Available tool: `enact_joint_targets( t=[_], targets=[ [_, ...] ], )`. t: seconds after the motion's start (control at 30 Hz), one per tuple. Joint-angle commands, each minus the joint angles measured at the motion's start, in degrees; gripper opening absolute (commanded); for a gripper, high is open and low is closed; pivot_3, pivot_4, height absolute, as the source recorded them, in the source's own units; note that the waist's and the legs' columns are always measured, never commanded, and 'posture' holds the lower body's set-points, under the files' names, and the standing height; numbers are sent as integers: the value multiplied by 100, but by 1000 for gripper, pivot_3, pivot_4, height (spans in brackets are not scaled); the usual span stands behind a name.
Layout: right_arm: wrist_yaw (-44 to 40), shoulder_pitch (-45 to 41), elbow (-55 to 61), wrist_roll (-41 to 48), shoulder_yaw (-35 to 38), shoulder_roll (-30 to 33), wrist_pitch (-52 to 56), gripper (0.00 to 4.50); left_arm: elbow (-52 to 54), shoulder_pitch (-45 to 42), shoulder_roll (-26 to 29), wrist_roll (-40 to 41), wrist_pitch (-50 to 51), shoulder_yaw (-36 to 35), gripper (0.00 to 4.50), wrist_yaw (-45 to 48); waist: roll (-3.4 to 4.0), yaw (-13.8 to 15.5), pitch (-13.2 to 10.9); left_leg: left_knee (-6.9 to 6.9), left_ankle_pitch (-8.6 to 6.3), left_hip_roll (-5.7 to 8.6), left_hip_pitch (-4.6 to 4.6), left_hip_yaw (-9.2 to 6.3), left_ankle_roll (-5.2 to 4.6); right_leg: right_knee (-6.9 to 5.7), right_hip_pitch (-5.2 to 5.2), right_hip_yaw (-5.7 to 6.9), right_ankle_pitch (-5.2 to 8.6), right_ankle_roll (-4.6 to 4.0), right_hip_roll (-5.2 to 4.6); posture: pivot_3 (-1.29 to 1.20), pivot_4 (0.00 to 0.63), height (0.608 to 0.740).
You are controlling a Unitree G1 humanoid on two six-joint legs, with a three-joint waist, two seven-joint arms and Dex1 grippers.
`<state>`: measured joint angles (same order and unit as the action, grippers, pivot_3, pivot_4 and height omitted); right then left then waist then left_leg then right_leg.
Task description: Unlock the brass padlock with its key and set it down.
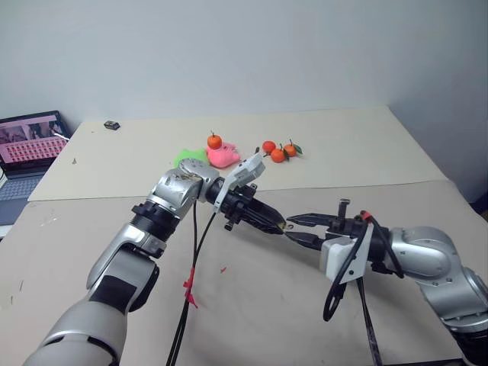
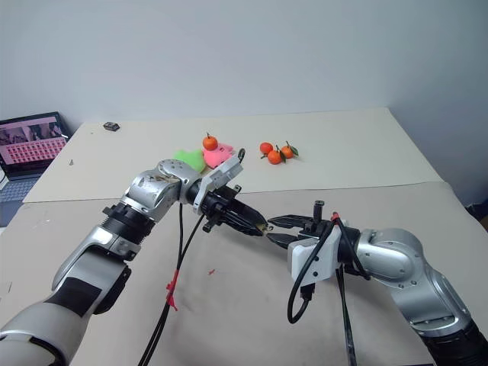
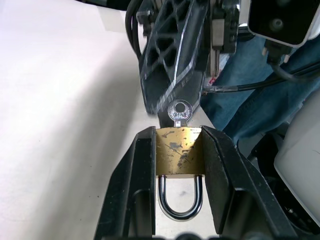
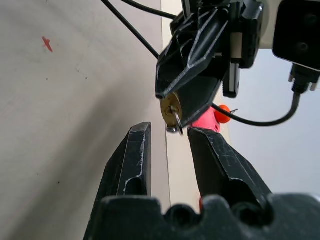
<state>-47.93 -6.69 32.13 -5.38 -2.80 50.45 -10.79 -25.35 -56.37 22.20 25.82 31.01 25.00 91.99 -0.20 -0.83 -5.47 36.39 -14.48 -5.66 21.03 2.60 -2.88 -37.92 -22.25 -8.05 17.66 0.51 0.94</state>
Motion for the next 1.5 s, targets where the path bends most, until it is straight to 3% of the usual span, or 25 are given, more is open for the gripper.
enact_joint_targets(
  t=[0.03, 1.0, 1.5],
  targets=[
    [-37, 1, 210, 159, 242, 61, -148, 1594, -16, -220, -7, 17, -129, -81, 812, 51, 0, -2, 0, 0, 0, 0, 0, 0, 0, -1, 0, 0, 0, 0, 0, 0, 150, 661],
    [-88, -125, 399, 181, 149, -74, 133, 1594, -333, -262, -245, -276, -386, -152, 812, 51, 3, 1, 2, -5, 0, 2, -3, -3, 0, 1, 4, 0, -1, -1, 0, 0, 150, 661],
    [-109, -291, -13, 310, 185, -143, 73, 1594, -408, -245, -9, -299, -416, -129, 812, 51, 3, 2, 2, -4, 1, 4, -3, -5, 0, -2, 4, -1, -1, -1, 0, 0, 150, 661]
  ],
)
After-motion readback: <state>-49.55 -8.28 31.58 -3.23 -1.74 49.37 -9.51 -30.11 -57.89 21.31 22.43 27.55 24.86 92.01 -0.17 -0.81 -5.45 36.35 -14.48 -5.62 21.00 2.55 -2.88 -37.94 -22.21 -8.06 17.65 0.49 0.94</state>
